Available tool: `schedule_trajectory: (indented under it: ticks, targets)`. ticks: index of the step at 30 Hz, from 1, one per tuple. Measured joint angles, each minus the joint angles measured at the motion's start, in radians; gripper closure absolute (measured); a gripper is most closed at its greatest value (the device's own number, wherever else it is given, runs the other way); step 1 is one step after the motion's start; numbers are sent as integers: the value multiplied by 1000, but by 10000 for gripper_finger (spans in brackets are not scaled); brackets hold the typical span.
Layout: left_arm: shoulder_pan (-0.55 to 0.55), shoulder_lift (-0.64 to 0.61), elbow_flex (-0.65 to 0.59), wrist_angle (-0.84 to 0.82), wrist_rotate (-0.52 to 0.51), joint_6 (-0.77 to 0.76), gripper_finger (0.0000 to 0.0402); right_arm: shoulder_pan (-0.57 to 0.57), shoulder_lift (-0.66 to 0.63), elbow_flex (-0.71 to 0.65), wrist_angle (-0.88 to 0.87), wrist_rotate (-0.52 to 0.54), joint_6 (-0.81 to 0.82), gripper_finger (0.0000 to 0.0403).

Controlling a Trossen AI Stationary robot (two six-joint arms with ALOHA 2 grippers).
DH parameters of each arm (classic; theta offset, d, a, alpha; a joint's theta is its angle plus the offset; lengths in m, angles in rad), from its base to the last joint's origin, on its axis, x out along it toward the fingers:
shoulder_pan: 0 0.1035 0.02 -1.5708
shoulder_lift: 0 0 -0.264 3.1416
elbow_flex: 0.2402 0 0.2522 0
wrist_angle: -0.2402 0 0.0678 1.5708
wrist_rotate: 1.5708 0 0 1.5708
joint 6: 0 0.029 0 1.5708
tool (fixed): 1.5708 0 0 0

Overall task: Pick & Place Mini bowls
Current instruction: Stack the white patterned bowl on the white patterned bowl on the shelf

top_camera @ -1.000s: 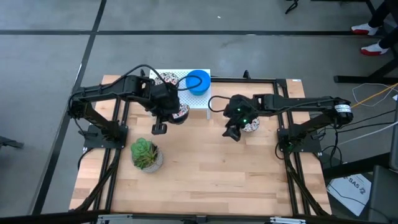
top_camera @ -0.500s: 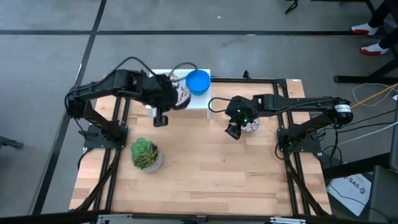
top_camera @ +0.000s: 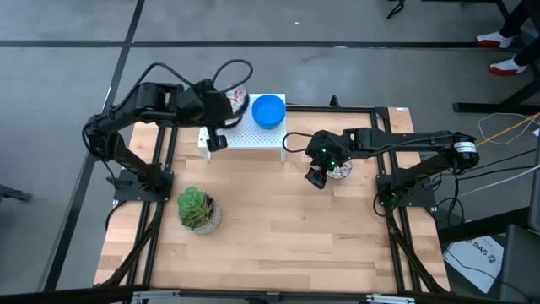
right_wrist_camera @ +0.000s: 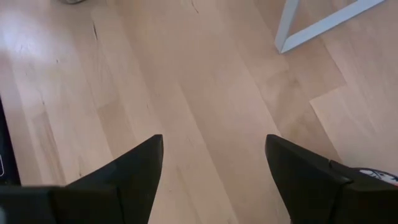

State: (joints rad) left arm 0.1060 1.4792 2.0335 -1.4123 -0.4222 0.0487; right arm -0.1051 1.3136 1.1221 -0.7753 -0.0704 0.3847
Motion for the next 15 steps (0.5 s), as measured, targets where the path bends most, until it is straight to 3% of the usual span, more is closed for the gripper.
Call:
schedule_trajectory:
  ticks: [8,15]
  targets:
    - [82,17,-2,-109,-57,-96,399,0,0,0,1,0,7,121]
    - [135,71,-2,-119,-44,-65,399,0,0,0,27,0,7,121]
